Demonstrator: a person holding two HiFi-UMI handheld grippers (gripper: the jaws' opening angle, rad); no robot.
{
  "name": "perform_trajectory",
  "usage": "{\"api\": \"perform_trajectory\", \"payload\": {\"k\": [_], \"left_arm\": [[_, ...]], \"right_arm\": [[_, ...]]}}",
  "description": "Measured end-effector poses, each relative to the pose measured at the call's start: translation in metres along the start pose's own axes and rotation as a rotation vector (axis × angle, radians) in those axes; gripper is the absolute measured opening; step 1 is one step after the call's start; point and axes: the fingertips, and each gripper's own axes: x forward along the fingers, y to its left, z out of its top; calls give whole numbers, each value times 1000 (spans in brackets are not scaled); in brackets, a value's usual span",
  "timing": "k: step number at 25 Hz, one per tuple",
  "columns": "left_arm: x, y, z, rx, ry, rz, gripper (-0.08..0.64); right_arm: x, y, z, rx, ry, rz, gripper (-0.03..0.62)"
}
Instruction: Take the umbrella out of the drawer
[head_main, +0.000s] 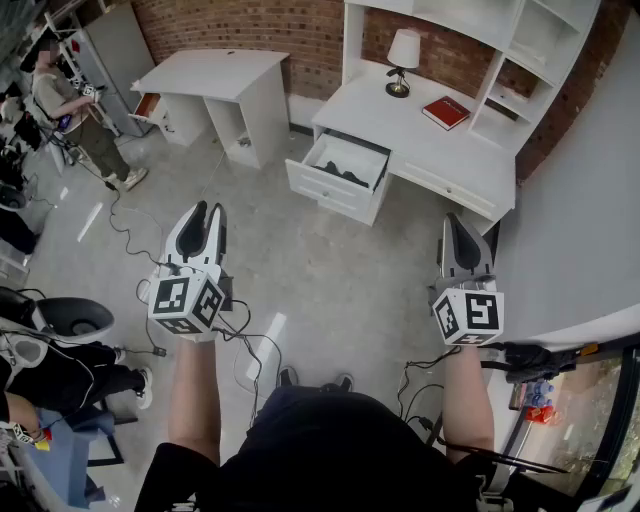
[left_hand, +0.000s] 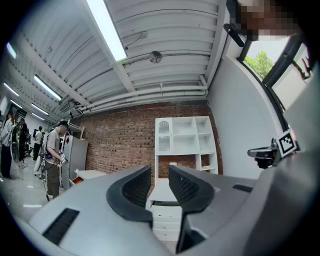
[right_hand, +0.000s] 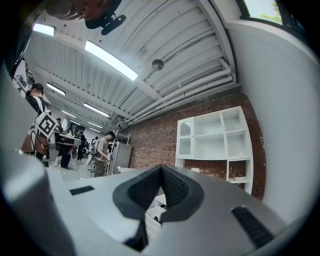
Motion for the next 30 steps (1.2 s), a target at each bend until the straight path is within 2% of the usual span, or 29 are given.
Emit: {"api": "perform_trajectory", "payload": {"k": [10, 19, 25, 28, 30], "left_arm": [[-10, -30, -7, -5, 7, 17, 106], [-19, -33, -15, 5, 34, 46, 106], [4, -16, -23, -9, 33, 54, 106], [25, -10, -31, -23, 32, 40, 106], [44, -7, -38, -35, 37, 22, 106]], "right_arm": [[-17, -18, -9, -4, 4, 29, 0], [-15, -25, -17, 41, -16, 34, 0], [6, -26, -27, 51, 0, 28, 3], [22, -29, -35, 48, 15, 22, 44], [33, -32, -40, 51, 29, 7, 46]]}}
